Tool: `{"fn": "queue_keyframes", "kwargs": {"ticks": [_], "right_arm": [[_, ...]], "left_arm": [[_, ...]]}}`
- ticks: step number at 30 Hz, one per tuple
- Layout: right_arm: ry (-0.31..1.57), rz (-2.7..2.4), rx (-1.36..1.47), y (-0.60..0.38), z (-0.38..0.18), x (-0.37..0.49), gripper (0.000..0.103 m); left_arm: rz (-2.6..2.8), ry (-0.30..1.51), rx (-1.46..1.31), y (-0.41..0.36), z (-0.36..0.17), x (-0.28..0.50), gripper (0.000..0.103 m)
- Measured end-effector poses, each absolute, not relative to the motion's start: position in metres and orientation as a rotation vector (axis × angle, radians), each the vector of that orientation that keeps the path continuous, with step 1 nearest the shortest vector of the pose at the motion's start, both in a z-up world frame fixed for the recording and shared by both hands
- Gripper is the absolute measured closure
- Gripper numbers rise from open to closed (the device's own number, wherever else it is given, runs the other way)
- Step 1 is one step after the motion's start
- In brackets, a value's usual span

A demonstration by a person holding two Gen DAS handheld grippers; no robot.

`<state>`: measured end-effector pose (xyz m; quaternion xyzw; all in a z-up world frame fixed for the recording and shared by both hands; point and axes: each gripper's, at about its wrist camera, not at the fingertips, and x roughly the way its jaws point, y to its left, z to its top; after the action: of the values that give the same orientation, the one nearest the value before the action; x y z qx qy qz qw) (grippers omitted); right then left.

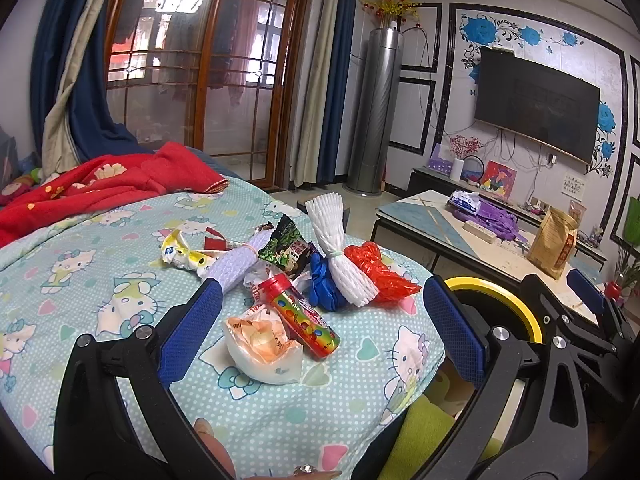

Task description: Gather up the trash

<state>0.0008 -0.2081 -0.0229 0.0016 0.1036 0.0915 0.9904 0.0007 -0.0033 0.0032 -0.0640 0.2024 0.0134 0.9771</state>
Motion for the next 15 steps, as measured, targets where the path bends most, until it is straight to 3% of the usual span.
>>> {"fn": "queue_keyframes", "kwargs": {"ticks": [15], "right_arm": [[0.214,0.187,0.001,-0.2084,-0.0244,0.0027,0.006]], "left_arm": [[0.022,0.412,-0.136,-0.0045,0.0027,-0.0005,0.011]]}}
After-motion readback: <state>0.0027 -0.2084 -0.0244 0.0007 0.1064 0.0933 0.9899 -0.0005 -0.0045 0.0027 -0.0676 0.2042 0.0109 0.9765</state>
